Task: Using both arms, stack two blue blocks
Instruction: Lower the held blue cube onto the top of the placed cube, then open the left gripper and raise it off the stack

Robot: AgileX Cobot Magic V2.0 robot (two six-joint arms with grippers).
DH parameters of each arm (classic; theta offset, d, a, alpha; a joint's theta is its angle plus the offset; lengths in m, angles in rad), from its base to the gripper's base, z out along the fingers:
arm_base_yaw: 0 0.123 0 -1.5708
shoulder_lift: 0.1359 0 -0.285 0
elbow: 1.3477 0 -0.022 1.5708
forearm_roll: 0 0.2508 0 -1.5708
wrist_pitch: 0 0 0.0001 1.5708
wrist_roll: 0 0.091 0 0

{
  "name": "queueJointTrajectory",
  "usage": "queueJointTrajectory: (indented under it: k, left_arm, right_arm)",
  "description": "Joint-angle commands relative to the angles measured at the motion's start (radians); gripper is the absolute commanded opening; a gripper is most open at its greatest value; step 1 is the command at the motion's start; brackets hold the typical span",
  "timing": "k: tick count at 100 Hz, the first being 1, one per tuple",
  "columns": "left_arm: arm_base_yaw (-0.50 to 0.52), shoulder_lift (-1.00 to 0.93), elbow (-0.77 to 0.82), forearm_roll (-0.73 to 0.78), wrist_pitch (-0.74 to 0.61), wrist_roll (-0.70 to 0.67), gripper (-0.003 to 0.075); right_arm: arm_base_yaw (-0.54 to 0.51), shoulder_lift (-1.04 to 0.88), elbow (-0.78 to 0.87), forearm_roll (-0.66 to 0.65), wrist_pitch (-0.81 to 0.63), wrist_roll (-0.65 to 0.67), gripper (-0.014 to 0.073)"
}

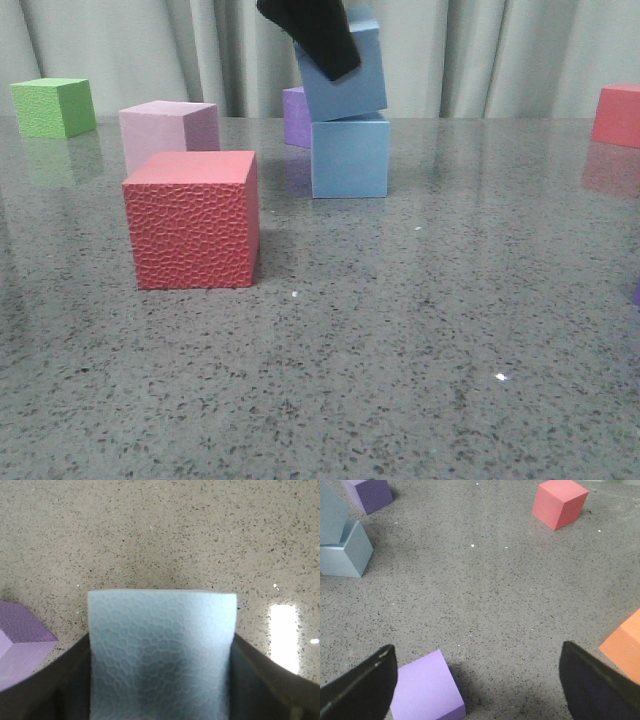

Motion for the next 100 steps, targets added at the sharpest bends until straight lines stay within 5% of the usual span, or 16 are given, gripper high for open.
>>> queueJointTrajectory:
  k: [1,29,53,100]
  left_arm:
    - [-0.007,-0.055,-0.031,-0.046,-0.027,0.005,0.0307]
    - [-0.007,-0.055,-0.031,-0.046,-0.025,0.011,0.0313]
    - [-0.007,-0.055,-0.031,-0.051,-0.028,0.011,0.0492]
    - [-0.007,-0.055,-0.031,-0.057,-0.053,0.011,0.0678]
  right_arm:
    - [-0.007,0.002,-0.024,-0.016,-0.073,-0.006,0.0646]
    - [-0.007,0.002,-0.024,-0.016,-0.073,-0.006,0.0646]
    - [-0.007,0.002,-0.024,-0.016,-0.073,-0.006,0.0646]
    - [-0.007,0.002,-0.024,-0.016,-0.073,-0.006,0.0646]
